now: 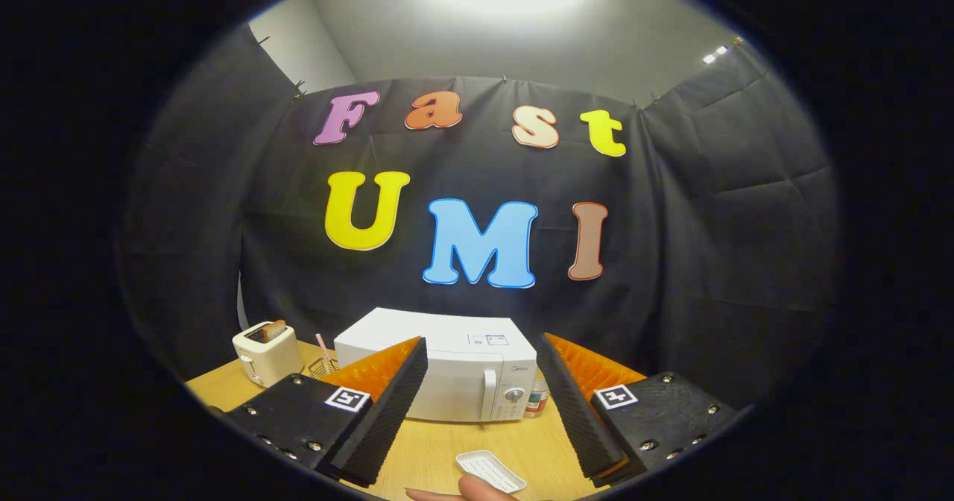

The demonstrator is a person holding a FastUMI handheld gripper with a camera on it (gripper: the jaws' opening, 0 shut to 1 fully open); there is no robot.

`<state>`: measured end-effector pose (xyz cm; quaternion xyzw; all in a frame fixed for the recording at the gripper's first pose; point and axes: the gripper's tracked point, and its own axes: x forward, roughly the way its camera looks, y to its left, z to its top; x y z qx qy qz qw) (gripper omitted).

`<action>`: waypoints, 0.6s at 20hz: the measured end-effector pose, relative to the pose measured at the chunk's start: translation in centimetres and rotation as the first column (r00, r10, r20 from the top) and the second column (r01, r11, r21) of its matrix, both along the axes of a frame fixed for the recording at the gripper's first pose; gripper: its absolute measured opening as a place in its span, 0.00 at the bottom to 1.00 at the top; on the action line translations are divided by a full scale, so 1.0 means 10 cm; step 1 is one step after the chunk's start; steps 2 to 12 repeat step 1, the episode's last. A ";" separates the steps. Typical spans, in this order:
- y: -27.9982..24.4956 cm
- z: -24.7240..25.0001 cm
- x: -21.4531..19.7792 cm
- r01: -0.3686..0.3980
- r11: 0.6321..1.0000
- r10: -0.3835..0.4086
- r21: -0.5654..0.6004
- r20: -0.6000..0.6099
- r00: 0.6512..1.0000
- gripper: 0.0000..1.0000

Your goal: Open the microwave, put the food inside, and close the microwave door.

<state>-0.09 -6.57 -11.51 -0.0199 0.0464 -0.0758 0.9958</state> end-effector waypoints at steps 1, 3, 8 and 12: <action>0.00 0.00 0.00 -0.003 1.000 0.003 -0.001 0.002 1.000 0.94; 0.00 0.00 0.00 -0.003 1.000 0.003 -0.001 0.002 1.000 0.94; 0.00 0.00 0.00 -0.003 1.000 0.003 -0.001 0.002 1.000 0.94; 0.00 0.00 0.00 -0.003 1.000 0.003 -0.001 0.002 1.000 0.94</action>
